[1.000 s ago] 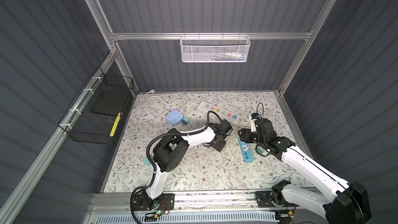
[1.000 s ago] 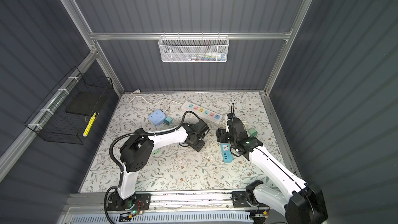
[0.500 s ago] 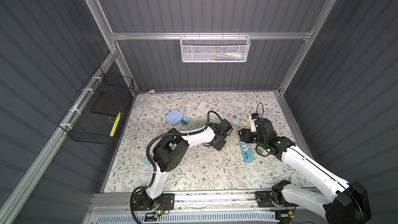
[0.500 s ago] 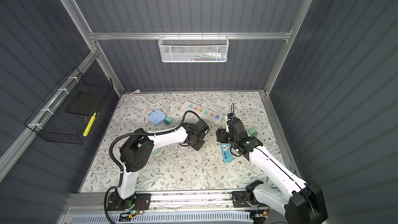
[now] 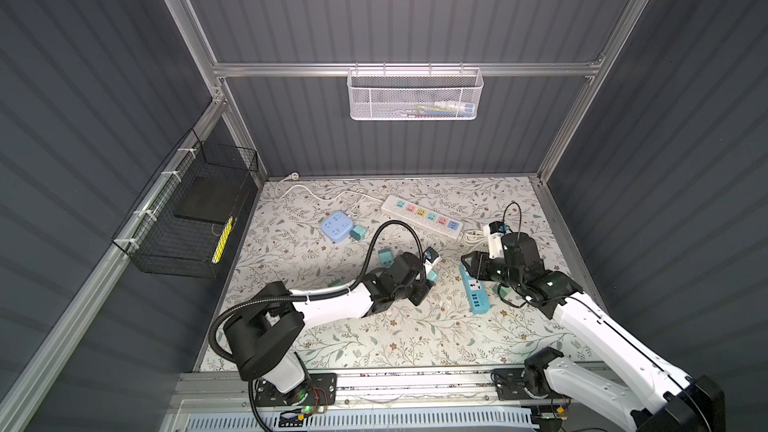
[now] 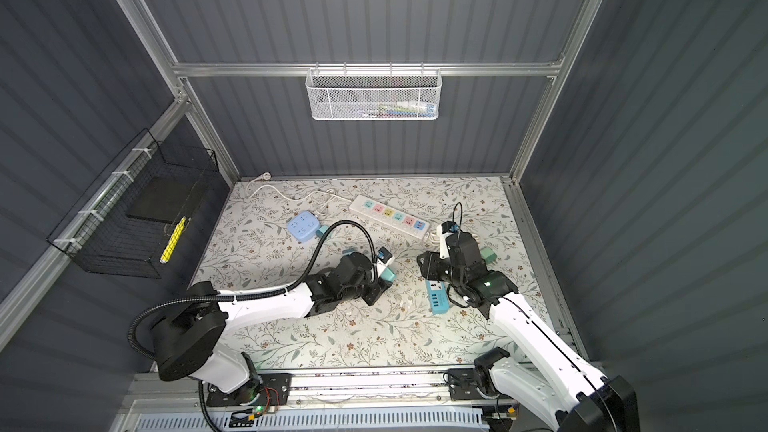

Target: Insert the plug

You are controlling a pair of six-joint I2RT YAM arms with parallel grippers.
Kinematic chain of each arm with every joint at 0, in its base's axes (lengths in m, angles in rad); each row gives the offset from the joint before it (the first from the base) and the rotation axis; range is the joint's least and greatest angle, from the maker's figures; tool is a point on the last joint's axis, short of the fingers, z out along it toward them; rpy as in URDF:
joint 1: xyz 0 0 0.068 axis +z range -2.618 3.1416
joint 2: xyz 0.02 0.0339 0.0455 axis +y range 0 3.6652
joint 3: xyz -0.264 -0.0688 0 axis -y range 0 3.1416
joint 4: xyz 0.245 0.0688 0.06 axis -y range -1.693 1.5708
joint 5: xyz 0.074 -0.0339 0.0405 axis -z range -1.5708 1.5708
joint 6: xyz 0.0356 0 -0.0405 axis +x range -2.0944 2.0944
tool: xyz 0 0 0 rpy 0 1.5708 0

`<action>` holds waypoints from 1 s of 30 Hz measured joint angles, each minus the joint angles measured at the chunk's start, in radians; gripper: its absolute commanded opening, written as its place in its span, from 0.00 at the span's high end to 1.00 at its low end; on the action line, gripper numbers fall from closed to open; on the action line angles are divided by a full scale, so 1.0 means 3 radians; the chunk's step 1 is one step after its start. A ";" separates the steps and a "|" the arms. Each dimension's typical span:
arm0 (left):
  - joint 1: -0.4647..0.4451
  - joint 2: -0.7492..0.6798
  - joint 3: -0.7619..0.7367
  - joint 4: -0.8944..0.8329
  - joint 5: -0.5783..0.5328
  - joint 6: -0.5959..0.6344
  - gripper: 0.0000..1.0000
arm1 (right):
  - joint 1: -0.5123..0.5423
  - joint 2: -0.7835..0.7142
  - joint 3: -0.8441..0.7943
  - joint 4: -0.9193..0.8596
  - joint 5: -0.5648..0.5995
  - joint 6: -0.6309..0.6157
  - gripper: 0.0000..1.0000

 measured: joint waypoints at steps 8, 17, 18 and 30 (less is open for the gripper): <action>-0.0108 -0.0006 -0.0300 0.1044 -0.0025 0.0364 0.81 | 0.0000 0.0093 0.0014 0.0095 -0.0734 0.0046 0.41; -0.0108 0.0013 -0.0300 0.1352 -0.0022 0.0487 0.82 | 0.0010 0.0304 0.0022 0.0145 -0.1006 0.0015 0.49; -0.0108 0.0015 -0.0300 0.1359 -0.0018 0.0486 0.82 | 0.0010 0.0314 0.0022 0.0154 -0.1013 0.0015 0.51; -0.0090 0.0015 -0.0300 0.1345 0.0032 0.0482 0.79 | 0.0043 0.0497 0.0109 0.0271 -0.1116 -0.0071 0.75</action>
